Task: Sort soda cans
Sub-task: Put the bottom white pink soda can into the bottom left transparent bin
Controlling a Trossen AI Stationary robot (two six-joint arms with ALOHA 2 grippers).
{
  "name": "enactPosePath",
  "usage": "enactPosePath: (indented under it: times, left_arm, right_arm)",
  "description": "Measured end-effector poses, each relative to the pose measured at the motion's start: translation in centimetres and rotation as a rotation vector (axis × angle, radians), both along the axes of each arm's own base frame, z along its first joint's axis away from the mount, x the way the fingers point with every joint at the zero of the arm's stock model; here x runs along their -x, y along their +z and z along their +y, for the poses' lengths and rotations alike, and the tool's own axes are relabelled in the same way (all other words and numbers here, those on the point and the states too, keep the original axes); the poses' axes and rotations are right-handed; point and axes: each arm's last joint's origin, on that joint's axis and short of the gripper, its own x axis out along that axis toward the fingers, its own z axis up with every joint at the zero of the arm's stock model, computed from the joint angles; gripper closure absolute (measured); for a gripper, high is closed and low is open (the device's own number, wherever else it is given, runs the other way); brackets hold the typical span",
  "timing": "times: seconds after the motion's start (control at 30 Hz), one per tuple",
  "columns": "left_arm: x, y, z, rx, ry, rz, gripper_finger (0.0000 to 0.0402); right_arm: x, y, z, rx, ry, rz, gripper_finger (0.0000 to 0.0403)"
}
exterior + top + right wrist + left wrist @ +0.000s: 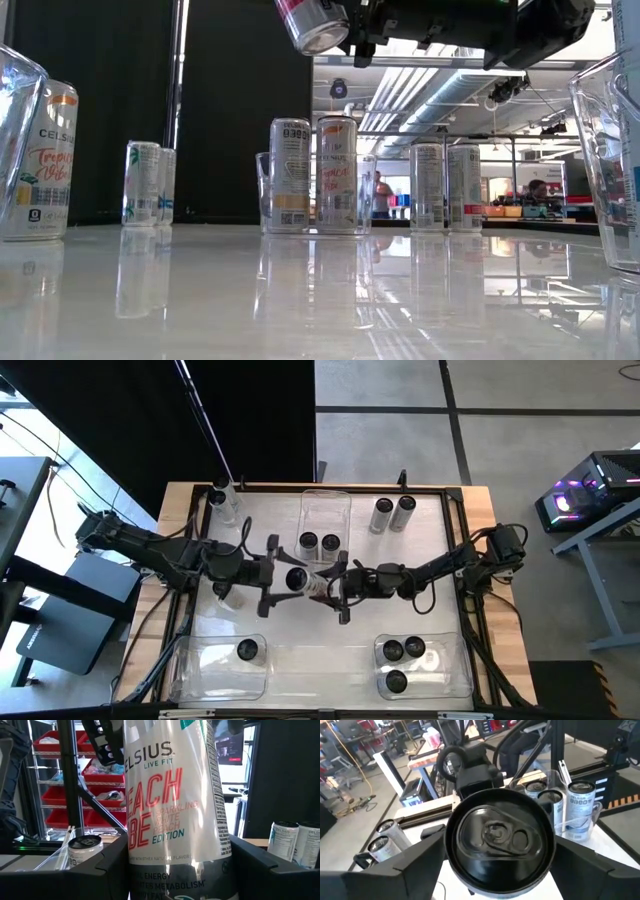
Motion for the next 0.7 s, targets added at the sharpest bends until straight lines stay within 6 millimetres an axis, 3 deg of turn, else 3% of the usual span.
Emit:
enactPosePath:
  times: [0.23, 0.47, 0.7]
  left_arm:
    - [0.00, 0.10, -0.15, 0.012, -0.017, -0.009, 0.0145]
    - [-0.01, 0.18, -0.20, 0.040, -0.040, -0.015, 0.0154]
    - [0.20, 0.11, -0.28, 0.070, -0.053, 0.062, 0.0154]
  right_arm:
    - [0.00, 0.00, -0.01, 0.001, -0.002, 0.000, 0.0165]
    - [-0.01, 0.02, 0.00, -0.010, -0.003, 0.000, 0.0165]
    - [-0.15, -0.72, 0.00, -0.036, 0.011, 0.084, 0.0082]
